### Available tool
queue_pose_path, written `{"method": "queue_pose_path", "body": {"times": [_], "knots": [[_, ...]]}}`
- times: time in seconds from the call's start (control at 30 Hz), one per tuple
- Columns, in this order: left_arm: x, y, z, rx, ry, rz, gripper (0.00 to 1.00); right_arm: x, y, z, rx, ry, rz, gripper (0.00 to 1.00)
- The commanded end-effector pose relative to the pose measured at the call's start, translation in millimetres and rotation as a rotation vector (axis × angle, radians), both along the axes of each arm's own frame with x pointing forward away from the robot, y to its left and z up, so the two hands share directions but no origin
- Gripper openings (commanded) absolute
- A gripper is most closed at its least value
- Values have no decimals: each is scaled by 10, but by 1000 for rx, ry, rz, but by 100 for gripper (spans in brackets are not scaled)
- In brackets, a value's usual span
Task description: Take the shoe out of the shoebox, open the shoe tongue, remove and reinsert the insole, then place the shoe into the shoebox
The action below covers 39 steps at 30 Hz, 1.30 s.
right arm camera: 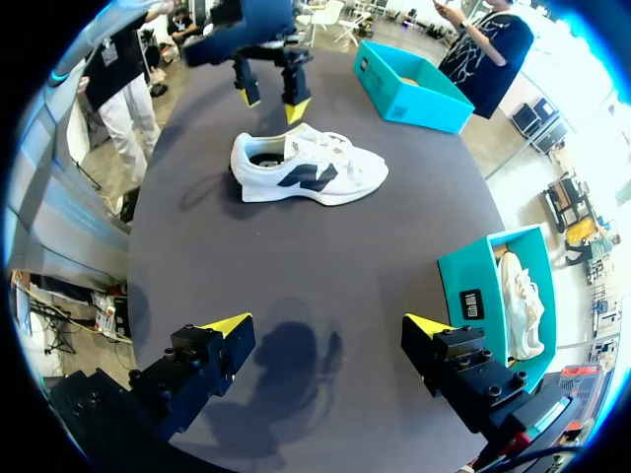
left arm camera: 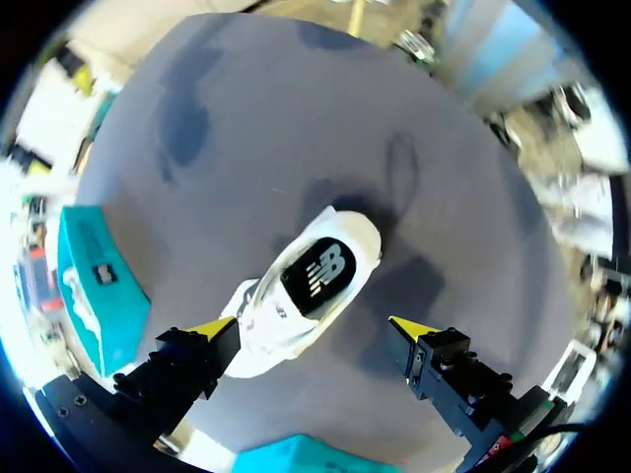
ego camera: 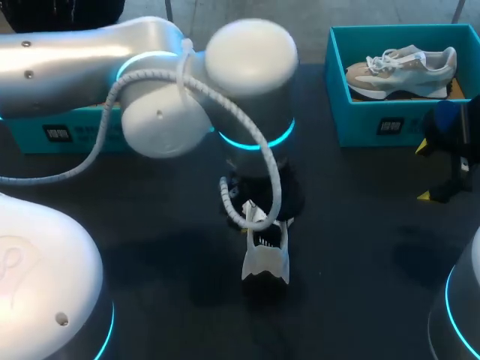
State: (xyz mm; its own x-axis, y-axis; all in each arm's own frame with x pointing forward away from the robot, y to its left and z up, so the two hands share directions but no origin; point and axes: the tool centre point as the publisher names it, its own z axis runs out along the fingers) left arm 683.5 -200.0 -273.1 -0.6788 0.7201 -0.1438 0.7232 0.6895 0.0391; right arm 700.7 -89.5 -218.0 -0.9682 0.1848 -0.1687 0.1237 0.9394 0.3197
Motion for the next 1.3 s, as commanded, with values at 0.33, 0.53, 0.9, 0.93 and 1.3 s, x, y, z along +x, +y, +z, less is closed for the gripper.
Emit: {"method": "queue_pose_path", "body": {"times": [0.33, 0.53, 0.9, 0.93, 1.3], "knots": [[-329, 234, 107, -39, -17, 510, 100, -2, 6, -10, -3, -1, -1, 100], [-426, 202, 48, -1, 1, 598, 100, -2, 6, -10, -3, -1, -1, 100], [-470, -97, -274, -44, -25, 628, 100, -2, 6, -10, -3, -1, -1, 100], [-486, -133, -307, -47, -25, 621, 100, -2, 6, -10, -3, -1, -1, 100], [-614, -230, -682, -83, 1, 660, 100, -2, 6, -10, -3, -1, -1, 100]]}}
